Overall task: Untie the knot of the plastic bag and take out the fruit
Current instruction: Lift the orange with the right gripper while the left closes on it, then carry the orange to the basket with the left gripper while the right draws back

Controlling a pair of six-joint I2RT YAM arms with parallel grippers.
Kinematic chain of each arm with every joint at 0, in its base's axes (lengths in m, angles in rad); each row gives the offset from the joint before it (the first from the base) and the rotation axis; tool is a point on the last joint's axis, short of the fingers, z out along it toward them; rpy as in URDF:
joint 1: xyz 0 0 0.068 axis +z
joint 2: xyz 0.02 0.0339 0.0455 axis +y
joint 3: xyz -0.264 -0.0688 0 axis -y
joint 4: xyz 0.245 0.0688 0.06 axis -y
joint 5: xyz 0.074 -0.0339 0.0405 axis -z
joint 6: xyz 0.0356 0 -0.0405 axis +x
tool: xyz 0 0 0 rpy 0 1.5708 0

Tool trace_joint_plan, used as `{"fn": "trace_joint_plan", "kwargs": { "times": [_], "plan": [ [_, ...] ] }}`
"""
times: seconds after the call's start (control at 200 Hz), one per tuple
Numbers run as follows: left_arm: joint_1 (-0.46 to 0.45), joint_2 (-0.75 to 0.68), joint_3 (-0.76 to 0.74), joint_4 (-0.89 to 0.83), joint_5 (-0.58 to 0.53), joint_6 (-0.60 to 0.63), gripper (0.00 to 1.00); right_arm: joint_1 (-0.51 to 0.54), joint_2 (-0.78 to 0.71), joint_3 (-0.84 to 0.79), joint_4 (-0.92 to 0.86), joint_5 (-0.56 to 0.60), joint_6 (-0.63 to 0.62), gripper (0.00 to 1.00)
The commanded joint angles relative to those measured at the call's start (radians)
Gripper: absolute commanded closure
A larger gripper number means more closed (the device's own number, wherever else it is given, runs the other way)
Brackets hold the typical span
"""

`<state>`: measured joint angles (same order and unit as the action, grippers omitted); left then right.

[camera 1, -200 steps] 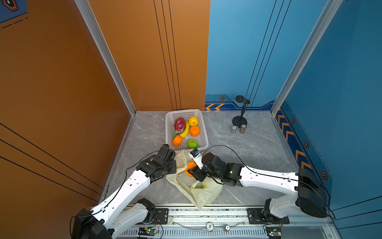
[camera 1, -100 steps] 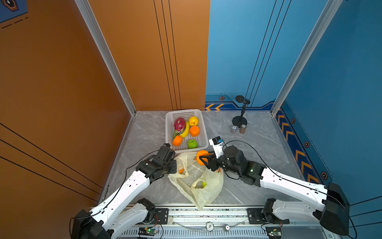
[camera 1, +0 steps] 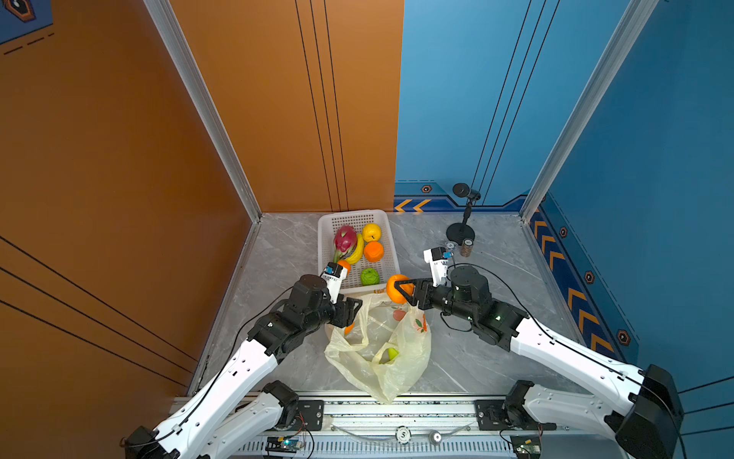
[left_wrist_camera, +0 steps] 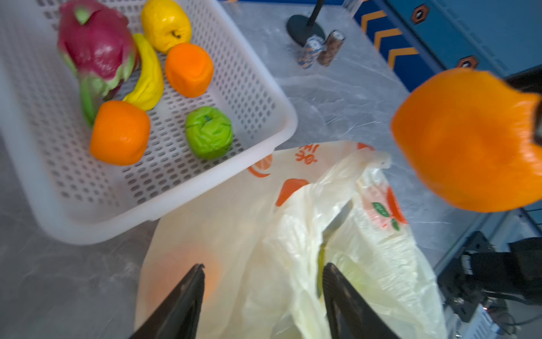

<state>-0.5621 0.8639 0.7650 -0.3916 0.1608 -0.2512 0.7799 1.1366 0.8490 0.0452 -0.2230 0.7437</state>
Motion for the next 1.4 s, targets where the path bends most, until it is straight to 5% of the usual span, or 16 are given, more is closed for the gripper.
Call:
{"fn": "trace_joint_plan", "kwargs": {
  "times": [0.0, 0.29, 0.411, 0.646, 0.781, 0.951, 1.071, 1.397],
  "plan": [
    [-0.028, 0.009, 0.039, 0.151, 0.084, 0.114, 0.29, -0.011, 0.011, 0.056, 0.017, -0.078, 0.084, 0.54],
    [-0.088, 0.07, 0.041, 0.396, 0.195, 0.304, 0.16, -0.03, 0.029, 0.101, 0.018, -0.155, 0.172, 0.54],
    [-0.106, 0.093, 0.052, 0.435, 0.199, 0.362, 0.06, -0.029, 0.026, 0.11, 0.016, -0.168, 0.187, 0.54],
    [-0.124, 0.14, 0.078, 0.465, 0.227, 0.409, 0.02, -0.029, 0.027, 0.119, 0.03, -0.194, 0.21, 0.54],
    [-0.13, 0.164, 0.095, 0.464, 0.234, 0.417, 0.09, -0.028, 0.029, 0.119, 0.031, -0.199, 0.217, 0.54],
    [-0.134, 0.205, 0.145, 0.393, 0.243, 0.438, 0.34, -0.028, 0.026, 0.118, 0.029, -0.194, 0.215, 0.53],
    [-0.135, 0.21, 0.151, 0.387, 0.233, 0.444, 0.36, -0.03, 0.028, 0.117, 0.03, -0.191, 0.215, 0.51],
    [-0.087, 0.23, 0.199, 0.313, -0.06, 0.353, 0.45, -0.039, -0.037, 0.091, 0.011, -0.084, 0.147, 0.15]
  ]
}}
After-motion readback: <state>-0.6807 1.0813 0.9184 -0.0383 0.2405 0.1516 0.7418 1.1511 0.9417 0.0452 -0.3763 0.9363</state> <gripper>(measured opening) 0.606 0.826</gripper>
